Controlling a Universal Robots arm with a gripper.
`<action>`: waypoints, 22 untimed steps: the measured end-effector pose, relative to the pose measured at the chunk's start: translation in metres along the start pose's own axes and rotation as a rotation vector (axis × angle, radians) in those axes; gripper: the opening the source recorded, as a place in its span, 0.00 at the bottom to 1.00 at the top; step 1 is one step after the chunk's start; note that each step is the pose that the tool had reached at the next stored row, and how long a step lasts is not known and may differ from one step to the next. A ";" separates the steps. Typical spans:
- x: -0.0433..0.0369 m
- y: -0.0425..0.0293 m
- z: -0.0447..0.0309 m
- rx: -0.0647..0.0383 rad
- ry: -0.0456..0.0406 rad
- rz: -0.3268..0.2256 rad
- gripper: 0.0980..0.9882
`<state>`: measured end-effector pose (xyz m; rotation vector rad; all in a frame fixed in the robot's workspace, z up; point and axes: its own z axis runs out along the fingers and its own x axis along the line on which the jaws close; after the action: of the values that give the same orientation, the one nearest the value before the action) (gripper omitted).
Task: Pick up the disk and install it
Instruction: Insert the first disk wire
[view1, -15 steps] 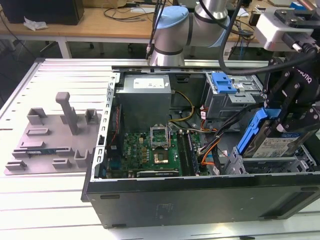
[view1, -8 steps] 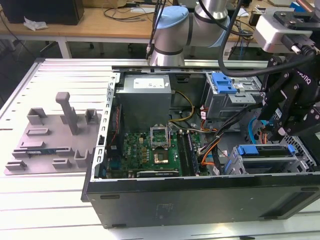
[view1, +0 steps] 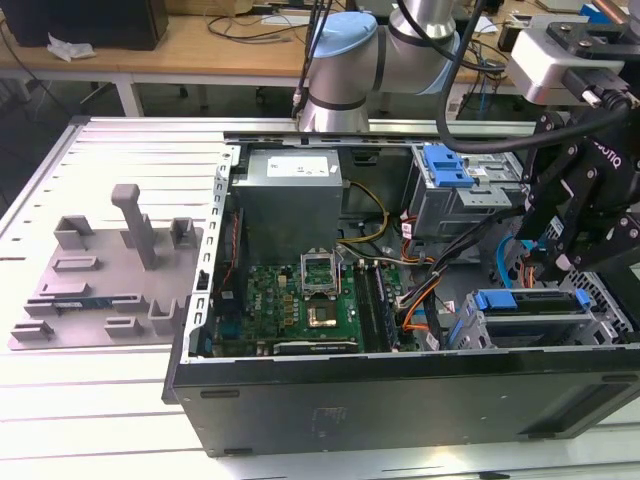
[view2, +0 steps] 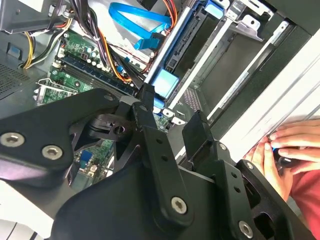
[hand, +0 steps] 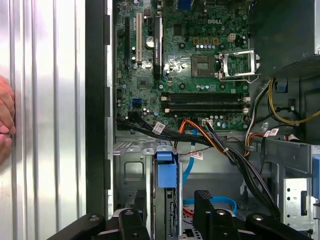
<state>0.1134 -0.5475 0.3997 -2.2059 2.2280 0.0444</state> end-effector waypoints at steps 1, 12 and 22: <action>0.0000 0.0000 0.0000 0.000 -0.0001 0.000 0.46; -0.0193 0.0002 0.0006 0.001 0.0140 0.001 0.46; -0.0832 -0.0011 0.0035 0.004 0.2572 0.005 0.46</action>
<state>0.1153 -0.4643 0.3982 -2.3227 2.3520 -0.2580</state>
